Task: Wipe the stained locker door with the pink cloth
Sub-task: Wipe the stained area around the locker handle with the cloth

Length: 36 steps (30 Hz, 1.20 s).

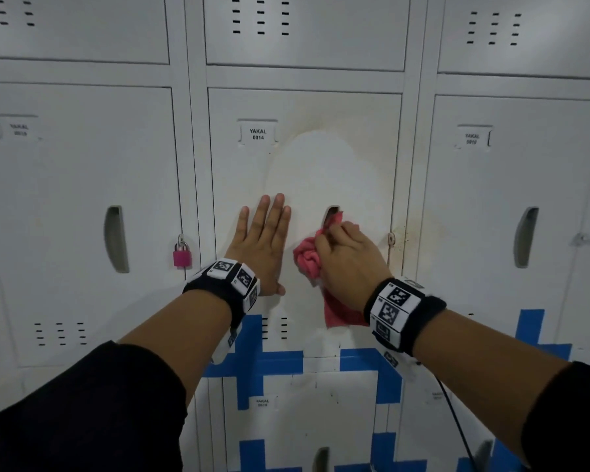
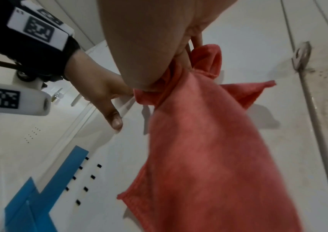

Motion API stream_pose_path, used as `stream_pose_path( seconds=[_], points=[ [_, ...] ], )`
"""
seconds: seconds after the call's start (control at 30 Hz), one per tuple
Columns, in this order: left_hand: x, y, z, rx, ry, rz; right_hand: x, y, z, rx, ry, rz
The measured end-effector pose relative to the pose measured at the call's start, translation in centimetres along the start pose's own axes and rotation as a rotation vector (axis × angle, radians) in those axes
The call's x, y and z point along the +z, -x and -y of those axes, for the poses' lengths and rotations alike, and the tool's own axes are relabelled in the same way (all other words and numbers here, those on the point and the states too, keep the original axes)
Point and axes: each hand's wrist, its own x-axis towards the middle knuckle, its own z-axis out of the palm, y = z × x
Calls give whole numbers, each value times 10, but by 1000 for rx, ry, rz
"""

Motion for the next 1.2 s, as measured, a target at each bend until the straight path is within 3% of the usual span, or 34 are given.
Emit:
stream_pose_path(
  seconds=[0.2, 0.4, 0.6, 0.73, 0.93, 1.2],
  points=[
    [1, 0, 1, 13, 21, -20, 1, 5, 15, 8, -41, 171],
    [1, 0, 0, 13, 23, -11, -19, -1, 11, 77, -218, 156],
    [0, 1, -1, 3, 13, -6, -23, -3, -2, 92, -357, 250],
    [1, 0, 0, 8, 10, 1, -16, 15, -22, 154, -467, 159],
    [3, -1, 1, 13, -2, -9, -12, 18, -23, 387, -560, -333],
    [5, -2, 0, -3, -25, -34, 10, -3, 20, 481, -527, -168]
  ],
)
